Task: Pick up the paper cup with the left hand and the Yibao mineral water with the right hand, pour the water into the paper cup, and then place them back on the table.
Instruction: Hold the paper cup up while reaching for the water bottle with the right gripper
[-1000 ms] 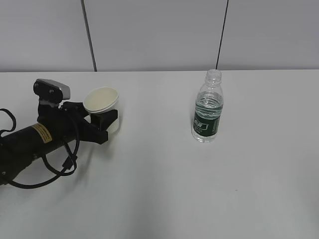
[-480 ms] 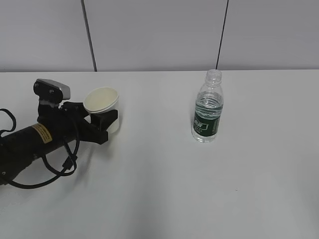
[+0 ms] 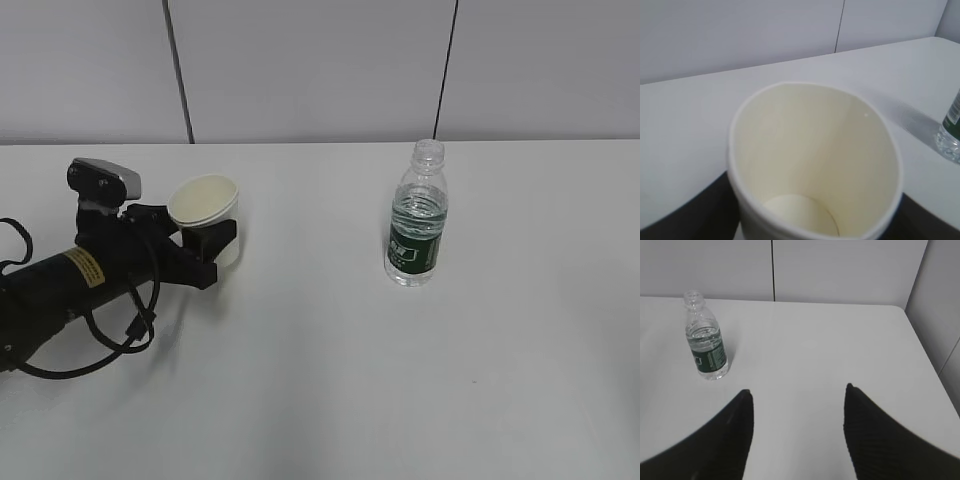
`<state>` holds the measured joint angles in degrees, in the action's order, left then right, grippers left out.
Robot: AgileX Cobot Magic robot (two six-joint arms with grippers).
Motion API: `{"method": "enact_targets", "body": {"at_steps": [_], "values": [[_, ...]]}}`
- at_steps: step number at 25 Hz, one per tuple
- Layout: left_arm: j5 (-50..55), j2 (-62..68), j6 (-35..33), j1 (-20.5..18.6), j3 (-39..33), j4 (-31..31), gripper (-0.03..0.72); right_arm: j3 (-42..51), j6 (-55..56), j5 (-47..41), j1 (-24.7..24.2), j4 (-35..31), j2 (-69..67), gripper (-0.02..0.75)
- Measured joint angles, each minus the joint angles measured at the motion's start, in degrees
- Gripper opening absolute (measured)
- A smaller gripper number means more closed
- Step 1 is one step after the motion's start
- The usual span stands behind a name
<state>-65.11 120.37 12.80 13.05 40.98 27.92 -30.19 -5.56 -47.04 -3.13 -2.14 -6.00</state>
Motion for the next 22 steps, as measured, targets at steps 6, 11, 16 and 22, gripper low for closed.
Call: {"method": "enact_targets", "body": {"at_steps": [6, 11, 16, 22], "values": [[-0.06, 0.0, 0.0, 0.0, 0.0, -0.27, 0.435, 0.0, -0.13, 15.45, 0.0, 0.0, -12.2, 0.429], [-0.06, 0.0, 0.0, 0.0, 0.0, -0.27, 0.434, 0.0, -0.25, 28.8, 0.0, 0.0, -21.64, 0.429], [-0.06, 0.0, 0.0, 0.0, 0.0, -0.32, 0.434, 0.0, -0.25, 38.63, 0.0, 0.0, -29.7, 0.429], [-0.06, 0.0, 0.0, 0.0, 0.0, -0.32, 0.434, 0.33, -0.39, 50.24, 0.0, 0.0, -38.52, 0.429]]}}
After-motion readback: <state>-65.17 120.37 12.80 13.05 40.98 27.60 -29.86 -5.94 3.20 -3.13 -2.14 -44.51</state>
